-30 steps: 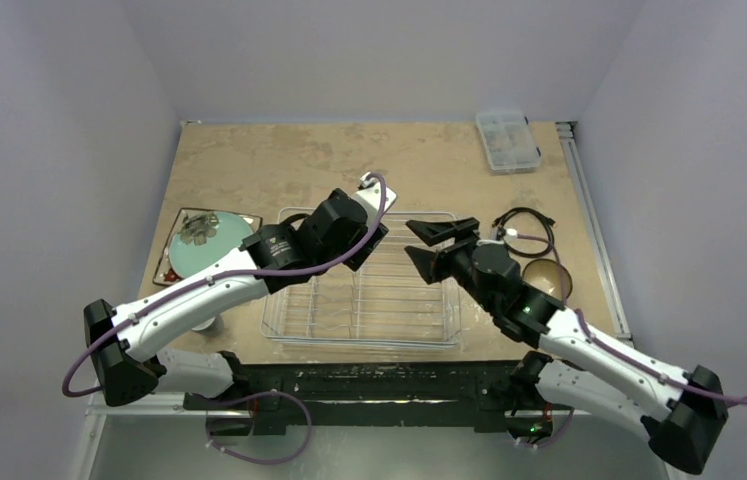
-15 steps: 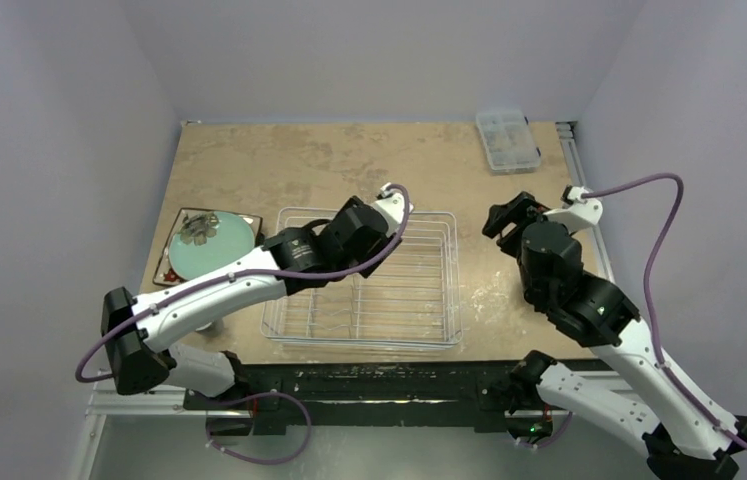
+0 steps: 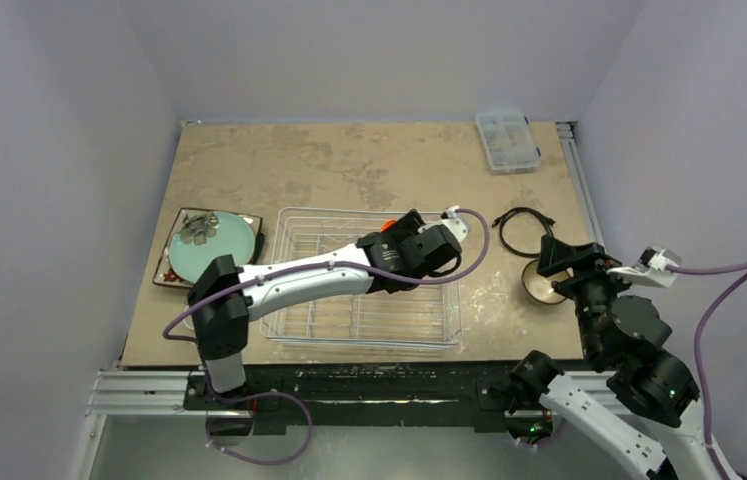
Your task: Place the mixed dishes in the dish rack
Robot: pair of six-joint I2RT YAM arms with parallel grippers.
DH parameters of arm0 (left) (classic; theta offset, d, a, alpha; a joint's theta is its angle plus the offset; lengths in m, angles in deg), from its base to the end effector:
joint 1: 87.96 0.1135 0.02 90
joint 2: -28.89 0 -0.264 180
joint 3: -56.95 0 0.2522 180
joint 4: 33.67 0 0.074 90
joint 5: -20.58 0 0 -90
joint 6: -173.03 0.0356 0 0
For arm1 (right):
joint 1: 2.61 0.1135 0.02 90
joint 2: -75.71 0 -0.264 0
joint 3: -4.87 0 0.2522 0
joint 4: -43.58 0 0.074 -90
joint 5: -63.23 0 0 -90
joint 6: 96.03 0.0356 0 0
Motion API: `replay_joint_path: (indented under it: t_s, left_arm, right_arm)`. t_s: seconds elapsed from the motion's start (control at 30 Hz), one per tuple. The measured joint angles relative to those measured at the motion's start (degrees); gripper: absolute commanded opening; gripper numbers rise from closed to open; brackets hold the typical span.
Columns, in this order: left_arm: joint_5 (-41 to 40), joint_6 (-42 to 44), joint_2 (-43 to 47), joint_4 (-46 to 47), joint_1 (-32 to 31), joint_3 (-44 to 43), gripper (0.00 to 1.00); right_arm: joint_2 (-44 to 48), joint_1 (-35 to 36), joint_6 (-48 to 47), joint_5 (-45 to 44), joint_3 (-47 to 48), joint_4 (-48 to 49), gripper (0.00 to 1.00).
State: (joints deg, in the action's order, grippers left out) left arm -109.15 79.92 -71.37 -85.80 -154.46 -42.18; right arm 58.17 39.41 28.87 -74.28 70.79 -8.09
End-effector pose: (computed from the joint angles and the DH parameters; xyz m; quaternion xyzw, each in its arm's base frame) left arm 0.1723 -0.3392 0.2871 0.3778 0.8157 0.0956 0.4274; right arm 0.0426 0.0030 0.3760 0.2347 0.6814 0.1615 0.6742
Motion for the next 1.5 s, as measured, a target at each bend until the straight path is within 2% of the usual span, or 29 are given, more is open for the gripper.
replay_joint_path:
  t_s: [0.2, 0.37, 0.53, 0.73, 0.83, 0.9, 0.93, 0.97, 1.0, 1.27, 1.5]
  left_arm:
    - [-0.8, 1.6, -9.3, -0.1, -1.5, -9.5, 0.0]
    - [-1.1, 4.4, -13.7, -0.3, -1.8, -11.0, 0.0]
    - [-1.7, 7.0, -17.6, -0.6, -1.8, -13.3, 0.0]
    - [-3.0, 9.4, -20.2, -0.7, -1.8, -15.4, 0.12]
    - [-3.8, 10.1, -21.3, -0.8, -1.8, -15.7, 0.3]
    - [-3.7, 10.2, -21.8, -1.0, -1.8, -15.7, 0.51]
    - [-3.6, 10.2, -22.0, -1.3, -1.8, -15.7, 0.66]
    - [-3.5, 10.2, -22.0, -1.5, -1.8, -15.7, 0.88]
    - [-3.4, 10.0, -22.0, -1.8, -1.8, -15.7, 0.98]
    - [-2.0, 6.9, -21.9, -2.4, -1.5, -16.1, 1.0]
    - [3.1, 3.6, -21.0, -3.3, -1.4, -16.0, 1.0]
  right_arm:
    - [6.0, 0.0, -0.7, -2.9, 0.8, -2.2, 0.67]
    - [14.3, 0.1, -3.6, -3.8, 2.7, -0.6, 0.67]
    - [16.6, 0.7, -4.5, -6.1, 4.9, -0.9, 0.67]
    - [16.5, 1.5, -4.7, -7.1, 5.0, -2.0, 0.67]
    - [16.5, 1.6, -4.7, -7.1, 5.0, -2.0, 0.67]
    - [16.4, 1.6, -4.7, -7.1, 5.0, -2.0, 0.67]
    - [16.4, 1.7, -4.8, -7.1, 5.0, -2.0, 0.67]
    - [16.4, 1.7, -4.8, -7.1, 5.0, -1.9, 0.67]
    - [16.4, 1.8, -4.8, -7.1, 5.0, -1.9, 0.67]
    - [15.5, 2.1, -4.8, -7.0, 5.0, -1.8, 0.67]
    - [15.3, 2.3, -4.7, -7.0, 5.0, -1.8, 0.67]
